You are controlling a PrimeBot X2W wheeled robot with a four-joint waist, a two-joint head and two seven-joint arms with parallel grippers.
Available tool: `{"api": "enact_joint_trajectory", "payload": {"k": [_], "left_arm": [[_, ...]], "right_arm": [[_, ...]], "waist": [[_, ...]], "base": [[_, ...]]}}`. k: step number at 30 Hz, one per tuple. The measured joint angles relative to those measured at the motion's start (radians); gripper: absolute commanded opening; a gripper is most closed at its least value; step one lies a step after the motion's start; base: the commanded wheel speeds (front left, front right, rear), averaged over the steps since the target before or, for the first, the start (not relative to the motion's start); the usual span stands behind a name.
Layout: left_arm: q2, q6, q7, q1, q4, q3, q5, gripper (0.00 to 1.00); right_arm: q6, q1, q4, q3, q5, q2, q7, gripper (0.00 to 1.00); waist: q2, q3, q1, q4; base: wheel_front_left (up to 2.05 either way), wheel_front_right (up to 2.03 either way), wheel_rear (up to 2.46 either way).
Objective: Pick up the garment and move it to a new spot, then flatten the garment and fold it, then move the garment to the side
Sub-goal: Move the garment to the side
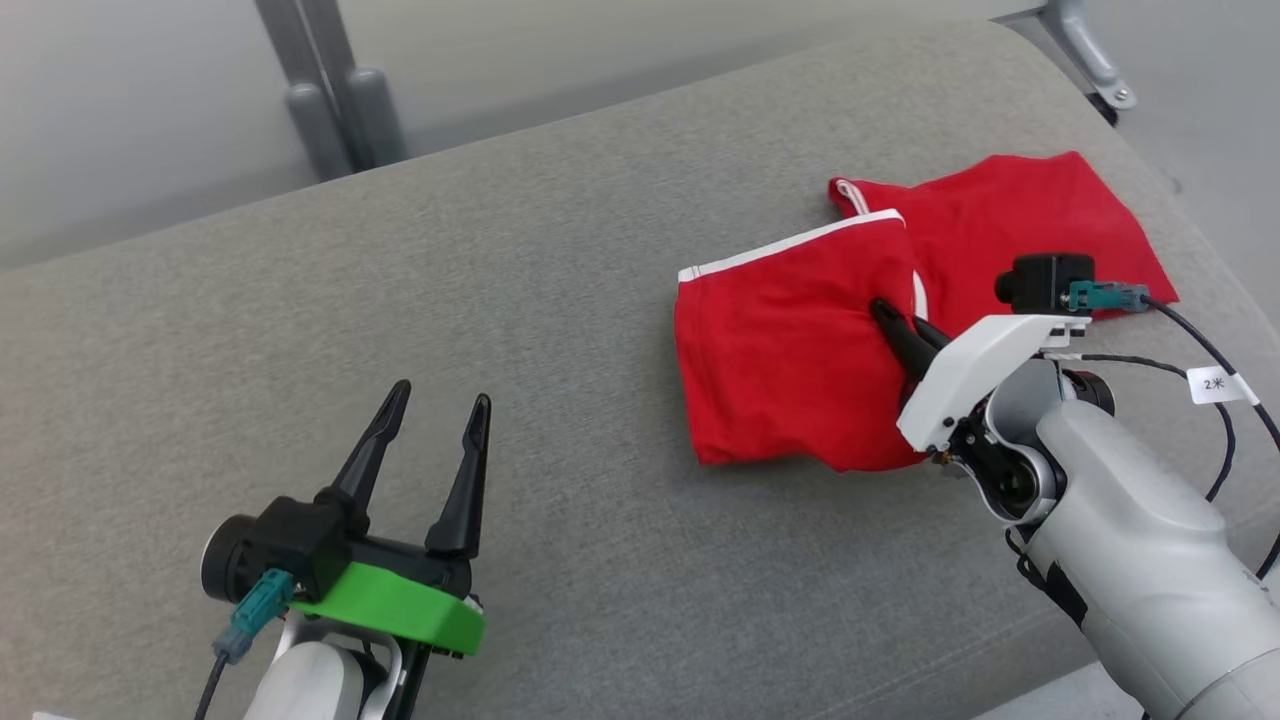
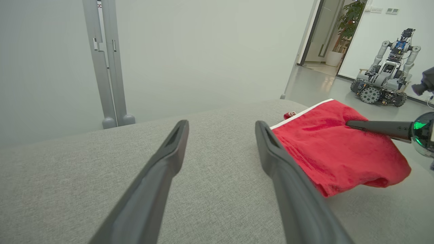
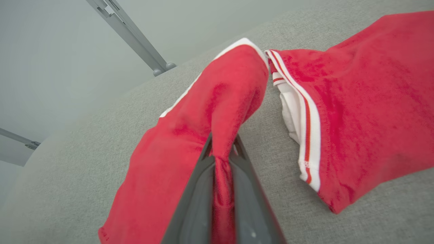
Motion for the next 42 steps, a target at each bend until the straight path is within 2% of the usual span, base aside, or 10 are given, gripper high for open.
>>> {"api": "enact_joint_trajectory", "payload": {"k": [6,13,22,29,33,36,42], "left_arm": [[0.015,0.0,0.0,-0.03,0.016,-0.028,0.0,1.0],[0.041,0.0,0.007,-0.073,0.029,-0.062,-0.002,1.0],[0.078,0.0,0.041,-0.128,0.0,-0.079,0.007,1.0],[0.089,0.001,0.05,-0.134,-0.012,-0.085,0.008,1.0],[0.092,0.006,0.051,-0.143,-0.019,-0.087,0.008,1.0],[0.095,0.009,0.055,-0.143,-0.025,-0.087,0.008,1.0],[0.108,0.02,0.056,-0.141,-0.038,-0.082,0.007,1.0]], "right_arm": [[0.0,-0.036,-0.053,0.09,-0.018,-0.058,-0.05,0.0],[0.0,-0.137,-0.07,0.195,-0.035,-0.146,-0.117,0.0],[0.0,-0.29,-0.176,0.384,0.054,-0.333,-0.214,0.0],[0.0,-0.398,-0.252,0.506,0.154,-0.412,-0.243,0.0],[0.0,-0.427,-0.271,0.581,0.19,-0.465,-0.246,0.0],[0.0,-0.433,-0.291,0.645,0.229,-0.532,-0.235,0.0],[0.0,-0.432,-0.26,0.686,0.296,-0.644,-0.251,0.0]], "waist": [[0.0001,0.019,0.0,-0.092],[0.0001,0.085,0.0,-0.116],[0.0,0.193,0.0,-0.058],[0.0,0.258,0.0001,-0.003],[0.0,0.279,0.0001,0.022],[0.0001,0.295,0.0001,0.039],[0.0,0.321,0.0001,0.052]], "base": [[0.0,0.0,0.0],[0.0,0.0,0.0],[0.0,0.0,0.0],[0.0,0.0,0.0],[0.0,0.0,0.0],[0.0,0.0,0.0],[0.0,0.0,0.0]]}}
